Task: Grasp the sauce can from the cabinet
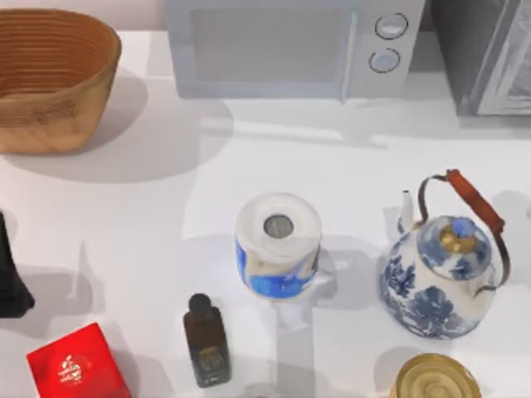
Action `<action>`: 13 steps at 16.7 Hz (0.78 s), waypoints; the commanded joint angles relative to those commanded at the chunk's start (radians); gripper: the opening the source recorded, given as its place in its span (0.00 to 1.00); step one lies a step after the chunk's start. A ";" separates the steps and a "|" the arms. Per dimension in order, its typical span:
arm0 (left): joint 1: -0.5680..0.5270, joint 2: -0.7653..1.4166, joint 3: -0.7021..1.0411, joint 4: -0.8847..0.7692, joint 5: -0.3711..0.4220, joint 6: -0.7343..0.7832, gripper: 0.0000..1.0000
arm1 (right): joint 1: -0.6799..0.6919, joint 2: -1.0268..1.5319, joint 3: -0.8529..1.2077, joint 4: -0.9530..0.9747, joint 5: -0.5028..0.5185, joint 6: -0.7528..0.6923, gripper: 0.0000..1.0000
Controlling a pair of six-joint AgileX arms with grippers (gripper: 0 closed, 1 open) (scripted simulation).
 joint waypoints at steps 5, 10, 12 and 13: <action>0.000 0.000 0.000 0.000 0.000 0.000 1.00 | -0.031 0.246 0.065 0.165 -0.114 -0.004 0.00; 0.000 0.000 0.000 0.000 0.000 0.000 1.00 | -0.058 0.487 0.139 0.339 -0.233 -0.001 0.00; 0.000 0.000 0.000 0.000 0.000 0.000 1.00 | -0.071 0.582 0.169 0.409 -0.278 0.001 0.00; 0.000 0.000 0.000 0.000 0.000 0.000 1.00 | -0.079 0.630 0.183 0.444 -0.300 0.001 0.00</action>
